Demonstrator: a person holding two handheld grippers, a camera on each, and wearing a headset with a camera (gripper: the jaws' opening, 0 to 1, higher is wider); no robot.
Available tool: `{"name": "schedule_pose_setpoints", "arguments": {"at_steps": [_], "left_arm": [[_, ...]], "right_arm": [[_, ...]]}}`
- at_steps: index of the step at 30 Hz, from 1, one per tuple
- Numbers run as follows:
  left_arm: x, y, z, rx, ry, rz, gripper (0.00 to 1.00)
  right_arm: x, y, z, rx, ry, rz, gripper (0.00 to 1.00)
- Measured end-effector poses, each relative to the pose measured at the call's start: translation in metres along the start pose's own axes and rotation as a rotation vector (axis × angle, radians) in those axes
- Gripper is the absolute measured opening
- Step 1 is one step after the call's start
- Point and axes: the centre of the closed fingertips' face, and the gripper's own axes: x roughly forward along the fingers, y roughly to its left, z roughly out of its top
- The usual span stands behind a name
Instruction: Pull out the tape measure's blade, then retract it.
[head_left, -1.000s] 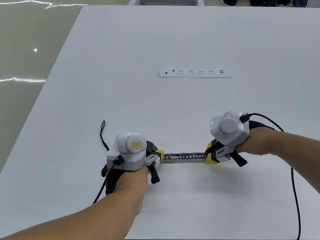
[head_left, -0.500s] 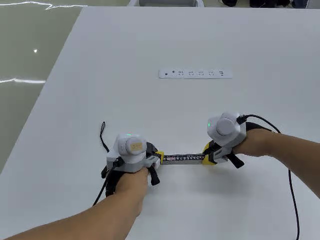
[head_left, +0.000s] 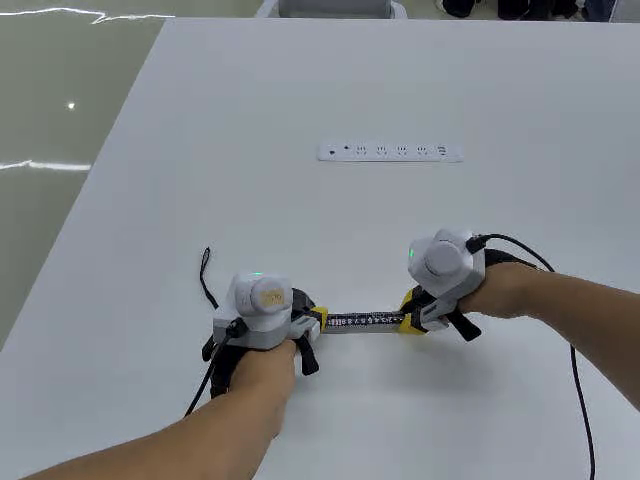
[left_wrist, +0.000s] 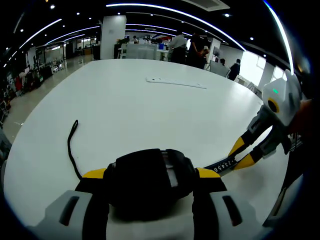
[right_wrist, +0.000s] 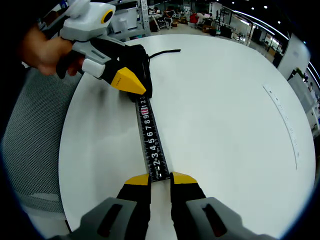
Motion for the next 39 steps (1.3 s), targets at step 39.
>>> {"name": "schedule_pose_setpoints", "arguments": {"at_steps": [39], "left_arm": [[0.0,-0.001,0.0,-0.003,-0.004,-0.002,0.65]], "right_arm": [[0.008,0.004,0.015,-0.01,-0.005,0.004,0.13]]}}
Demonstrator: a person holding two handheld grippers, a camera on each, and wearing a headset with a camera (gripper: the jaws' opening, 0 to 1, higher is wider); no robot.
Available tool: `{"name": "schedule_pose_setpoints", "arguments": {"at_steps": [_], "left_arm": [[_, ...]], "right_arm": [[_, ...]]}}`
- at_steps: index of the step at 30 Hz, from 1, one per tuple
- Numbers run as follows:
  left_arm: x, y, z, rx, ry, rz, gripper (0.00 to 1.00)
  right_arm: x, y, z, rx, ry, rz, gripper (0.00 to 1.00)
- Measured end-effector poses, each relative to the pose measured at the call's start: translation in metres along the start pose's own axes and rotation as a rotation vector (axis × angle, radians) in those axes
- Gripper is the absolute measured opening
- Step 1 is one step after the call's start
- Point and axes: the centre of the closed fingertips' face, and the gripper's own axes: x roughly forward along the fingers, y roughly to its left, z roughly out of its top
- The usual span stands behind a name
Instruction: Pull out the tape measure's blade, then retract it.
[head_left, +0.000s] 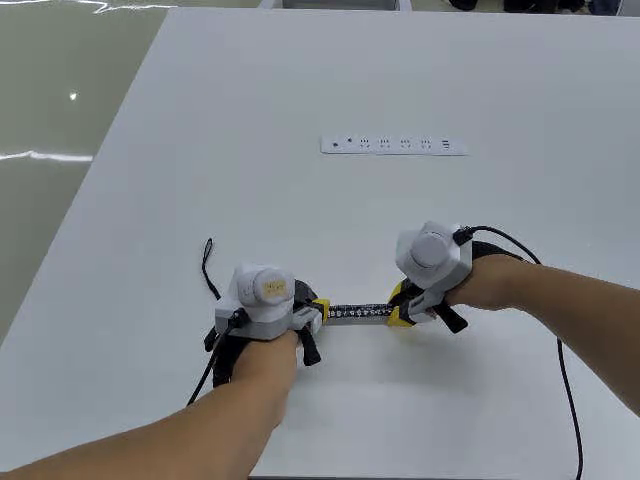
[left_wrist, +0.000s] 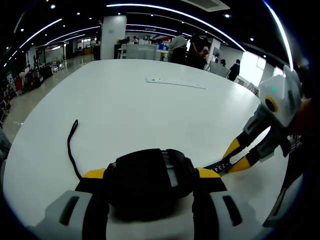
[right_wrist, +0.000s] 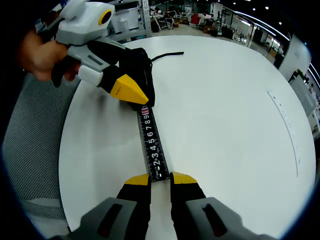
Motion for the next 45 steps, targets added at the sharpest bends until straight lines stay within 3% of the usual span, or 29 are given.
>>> {"name": "schedule_pose_setpoints", "arguments": {"at_steps": [45], "left_arm": [[0.0,0.0,-0.001,-0.003,0.009,-0.007,0.64]], "right_arm": [[0.006,0.005,0.013,0.0,-0.006,0.0,0.13]]}}
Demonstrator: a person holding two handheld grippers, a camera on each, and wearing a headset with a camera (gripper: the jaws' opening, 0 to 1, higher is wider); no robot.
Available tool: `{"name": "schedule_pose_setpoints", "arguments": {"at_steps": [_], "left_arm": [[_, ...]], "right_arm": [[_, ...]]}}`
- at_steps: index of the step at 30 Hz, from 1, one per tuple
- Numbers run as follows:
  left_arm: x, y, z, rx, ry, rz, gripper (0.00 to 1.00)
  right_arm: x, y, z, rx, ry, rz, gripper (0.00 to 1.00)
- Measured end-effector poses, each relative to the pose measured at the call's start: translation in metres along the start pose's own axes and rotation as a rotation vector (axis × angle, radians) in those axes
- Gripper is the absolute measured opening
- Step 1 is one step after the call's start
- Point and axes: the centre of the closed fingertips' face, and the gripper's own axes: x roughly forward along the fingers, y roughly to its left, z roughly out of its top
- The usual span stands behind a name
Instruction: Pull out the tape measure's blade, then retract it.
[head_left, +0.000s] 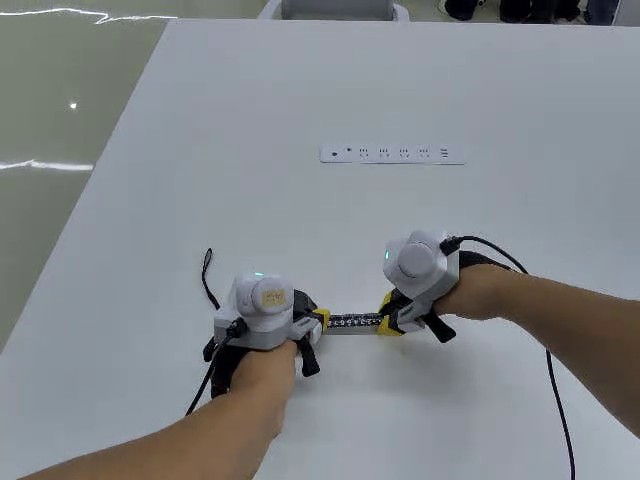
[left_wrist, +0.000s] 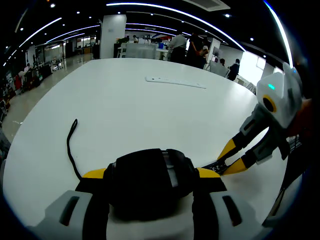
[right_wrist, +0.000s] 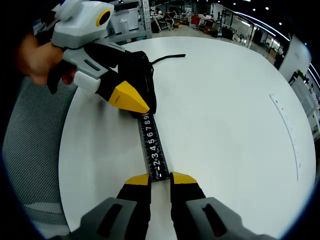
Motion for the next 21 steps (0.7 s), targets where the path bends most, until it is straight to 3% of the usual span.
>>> {"name": "schedule_pose_setpoints", "arguments": {"at_steps": [21], "left_arm": [[0.0004,0.0008,-0.0001,-0.004,0.0,-0.003,0.65]], "right_arm": [[0.0042,0.0,0.0066,0.004,-0.007,0.003,0.13]]}}
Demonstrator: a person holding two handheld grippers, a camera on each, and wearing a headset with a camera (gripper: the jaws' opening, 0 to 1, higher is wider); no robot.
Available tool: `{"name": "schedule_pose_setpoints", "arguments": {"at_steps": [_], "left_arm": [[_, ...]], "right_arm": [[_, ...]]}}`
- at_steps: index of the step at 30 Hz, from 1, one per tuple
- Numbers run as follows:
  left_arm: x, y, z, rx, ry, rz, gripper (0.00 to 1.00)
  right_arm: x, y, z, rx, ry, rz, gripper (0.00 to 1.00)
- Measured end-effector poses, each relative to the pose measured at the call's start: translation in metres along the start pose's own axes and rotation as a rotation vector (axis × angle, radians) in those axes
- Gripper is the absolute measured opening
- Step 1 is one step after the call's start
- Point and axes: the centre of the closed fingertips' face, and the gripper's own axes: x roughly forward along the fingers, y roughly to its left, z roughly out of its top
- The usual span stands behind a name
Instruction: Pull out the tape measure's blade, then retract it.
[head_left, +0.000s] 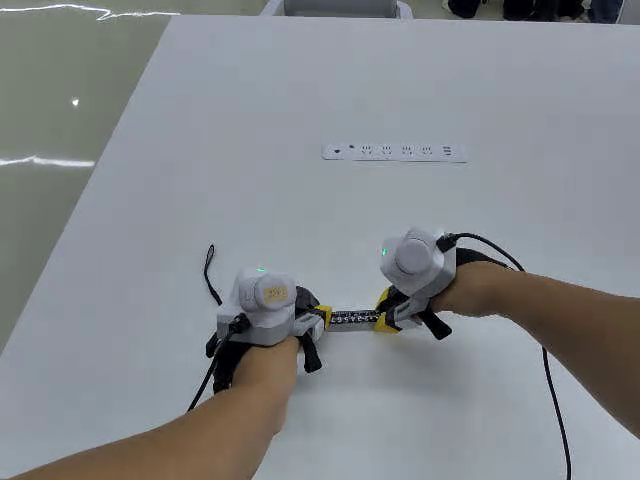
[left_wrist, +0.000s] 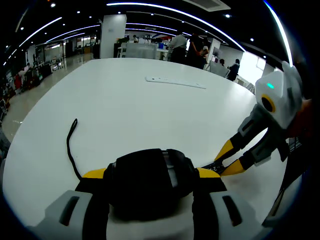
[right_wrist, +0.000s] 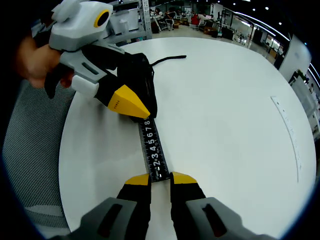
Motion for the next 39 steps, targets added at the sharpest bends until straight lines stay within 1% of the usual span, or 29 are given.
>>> {"name": "schedule_pose_setpoints", "arguments": {"at_steps": [9,39], "left_arm": [[0.0,0.0,0.0,-0.001,-0.001,0.0,0.65],[0.0,-0.001,0.001,-0.003,-0.001,-0.002,0.65]], "right_arm": [[0.002,0.001,0.004,0.001,-0.008,0.002,0.13],[0.009,0.004,0.017,-0.001,-0.012,0.006,0.13]]}}
